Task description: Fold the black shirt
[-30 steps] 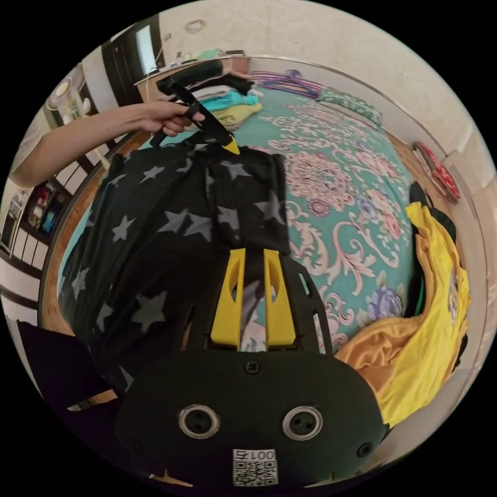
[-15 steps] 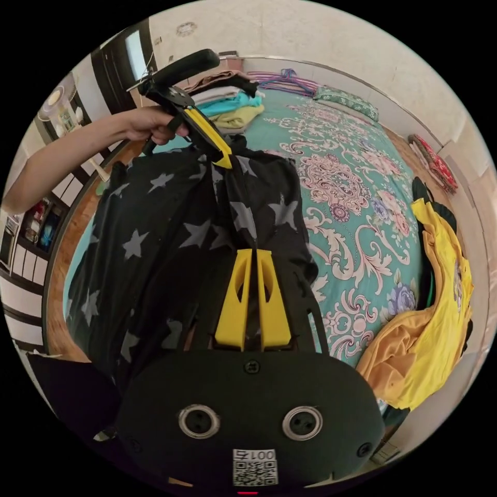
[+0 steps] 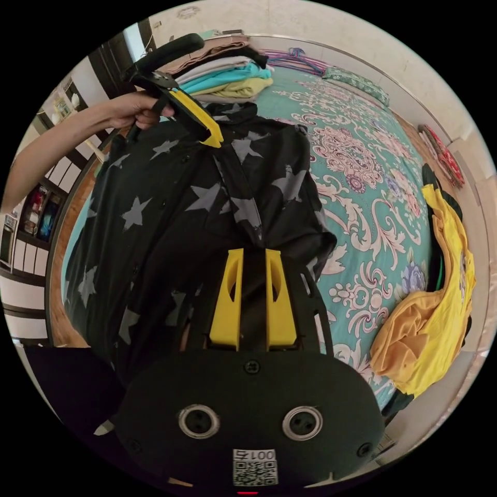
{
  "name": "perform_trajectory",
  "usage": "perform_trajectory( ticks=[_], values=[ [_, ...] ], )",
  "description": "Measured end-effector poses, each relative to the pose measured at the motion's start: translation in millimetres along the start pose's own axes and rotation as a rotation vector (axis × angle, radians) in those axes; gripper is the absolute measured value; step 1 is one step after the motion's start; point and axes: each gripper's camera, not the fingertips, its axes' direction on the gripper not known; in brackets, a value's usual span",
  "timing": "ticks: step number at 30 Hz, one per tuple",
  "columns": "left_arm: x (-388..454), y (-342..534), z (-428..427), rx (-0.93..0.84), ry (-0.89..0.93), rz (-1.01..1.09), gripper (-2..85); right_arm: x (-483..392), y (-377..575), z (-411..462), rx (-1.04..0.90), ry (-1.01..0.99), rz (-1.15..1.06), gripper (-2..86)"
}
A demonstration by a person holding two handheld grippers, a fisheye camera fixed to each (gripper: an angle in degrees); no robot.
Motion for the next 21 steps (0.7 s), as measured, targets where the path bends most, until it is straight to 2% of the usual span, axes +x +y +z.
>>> perform_trajectory(
  ticks=[2, 6, 8, 12, 14, 19, 21],
  values=[
    [0.8, -6.5, 8.2, 0.000, -0.002, 0.004, 5.3, 2.4, -0.1, 5.9, -0.007, -0.012, 0.010, 5.9],
    [6.9, -11.9, 18.5, -0.050, 0.003, 0.063, 0.0, 1.4, -1.9, 9.0, 0.003, 0.021, 0.007, 3.9],
    [4.2, -6.5, 18.8, -0.163, -0.012, 0.046, 0.0, 3.3, 6.6, 3.3, 0.013, -0.009, -0.005, 3.6],
    [-12.1, 12.2, 6.3, -0.171, -0.012, -0.057, 3.4, 21.3, 27.3, -12.5, 0.075, 0.027, 0.024, 4.5],
    [-26.7, 14.7, 0.0, -0.131, 0.013, -0.113, 5.7, 38.5, 30.6, -13.0, 0.077, 0.132, 0.012, 5.0],
    [-50.6, -18.9, 3.4, 0.057, 0.084, -0.135, 5.9, 61.2, 20.0, 8.5, 0.045, 0.157, -0.053, 6.7],
    [-62.8, -37.7, 15.7, 0.064, 0.141, -0.138, 5.9, 60.1, 18.4, 15.3, 0.035, 0.195, -0.088, 6.8]
  ],
)
